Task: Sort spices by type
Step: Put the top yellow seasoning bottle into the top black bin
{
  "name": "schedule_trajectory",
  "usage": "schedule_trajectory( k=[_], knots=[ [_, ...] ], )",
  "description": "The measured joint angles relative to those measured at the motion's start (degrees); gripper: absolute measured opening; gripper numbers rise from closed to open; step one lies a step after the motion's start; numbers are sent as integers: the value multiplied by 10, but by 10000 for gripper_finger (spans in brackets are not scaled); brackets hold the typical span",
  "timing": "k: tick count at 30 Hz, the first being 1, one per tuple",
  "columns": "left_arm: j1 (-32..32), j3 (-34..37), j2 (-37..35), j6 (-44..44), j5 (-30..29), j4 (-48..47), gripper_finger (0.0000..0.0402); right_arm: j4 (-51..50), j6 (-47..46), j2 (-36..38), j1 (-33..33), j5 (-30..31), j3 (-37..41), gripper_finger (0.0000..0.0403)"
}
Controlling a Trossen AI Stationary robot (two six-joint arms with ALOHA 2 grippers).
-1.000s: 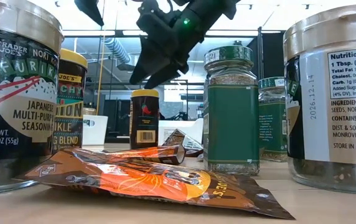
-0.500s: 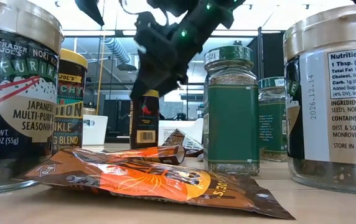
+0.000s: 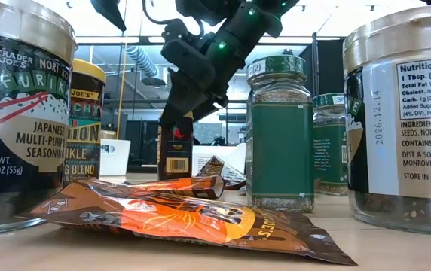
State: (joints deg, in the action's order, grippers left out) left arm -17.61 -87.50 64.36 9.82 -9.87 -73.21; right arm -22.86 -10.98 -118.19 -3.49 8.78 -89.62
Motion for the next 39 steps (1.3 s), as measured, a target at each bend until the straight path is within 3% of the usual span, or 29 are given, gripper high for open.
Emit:
schedule_trajectory(
  k=[2,14,20,32,39],
  knots=[
    [0,0,0,0,0,0,325,-3,0,0,0,0,0,241],
    [0,0,0,0,0,0,325,-14,-42,6,0,7,0,240],
    [0,0,0,2,0,0,325,-34,-44,46,17,28,1,240],
    [0,0,0,3,0,11,325,-241,18,186,131,99,0,240],
    [0,0,0,3,0,23,325,-340,60,279,233,103,0,240]
  ],
)
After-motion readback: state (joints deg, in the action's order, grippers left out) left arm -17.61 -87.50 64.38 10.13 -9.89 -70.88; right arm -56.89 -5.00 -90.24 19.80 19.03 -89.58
